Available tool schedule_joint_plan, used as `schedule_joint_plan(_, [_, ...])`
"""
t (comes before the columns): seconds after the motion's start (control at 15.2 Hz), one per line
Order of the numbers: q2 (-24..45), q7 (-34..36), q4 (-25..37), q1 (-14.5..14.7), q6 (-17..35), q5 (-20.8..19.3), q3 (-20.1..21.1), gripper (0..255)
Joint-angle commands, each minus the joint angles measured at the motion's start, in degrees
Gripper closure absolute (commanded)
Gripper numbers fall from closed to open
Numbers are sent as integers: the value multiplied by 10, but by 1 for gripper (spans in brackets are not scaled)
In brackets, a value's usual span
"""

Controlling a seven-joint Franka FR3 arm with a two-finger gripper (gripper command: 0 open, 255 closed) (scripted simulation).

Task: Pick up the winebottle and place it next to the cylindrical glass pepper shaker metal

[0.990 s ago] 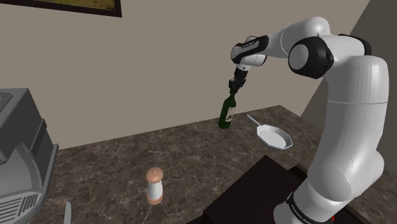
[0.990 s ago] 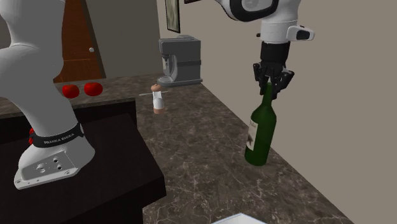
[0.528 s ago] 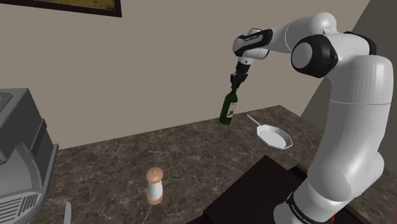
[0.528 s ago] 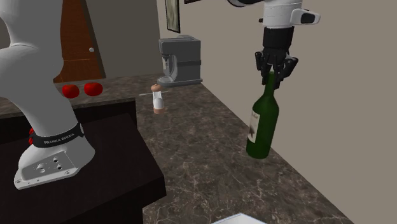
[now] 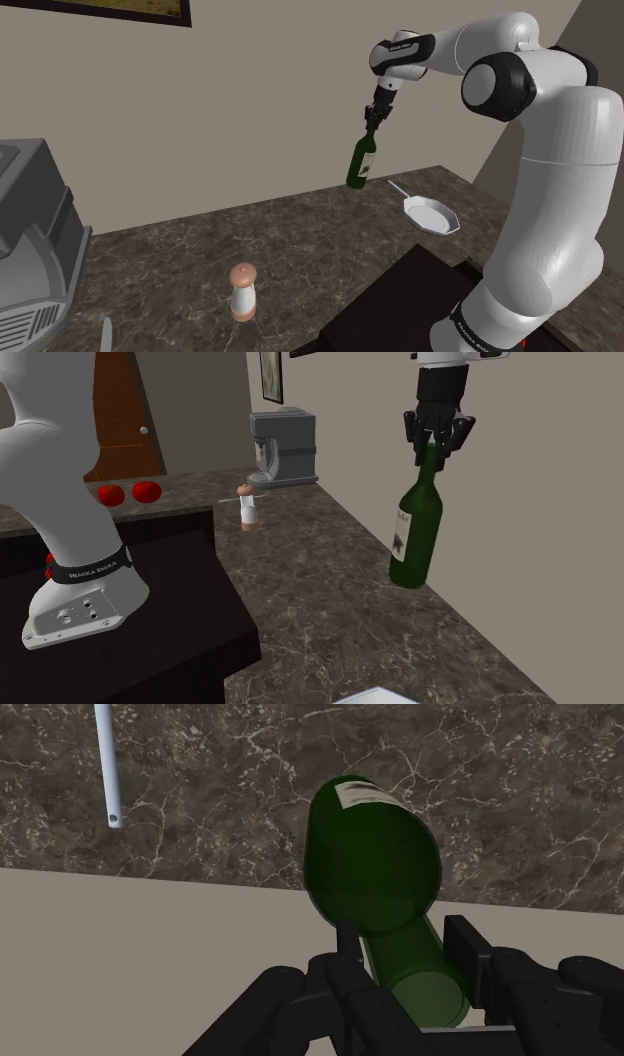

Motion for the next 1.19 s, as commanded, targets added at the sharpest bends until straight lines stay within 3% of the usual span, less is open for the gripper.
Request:
schedule_joint_plan(0.0, [0, 1, 16, -1, -16, -1, -1, 255])
schedule_joint_plan(1.12, [14, 10, 169, -14, -154, 0, -3, 255])
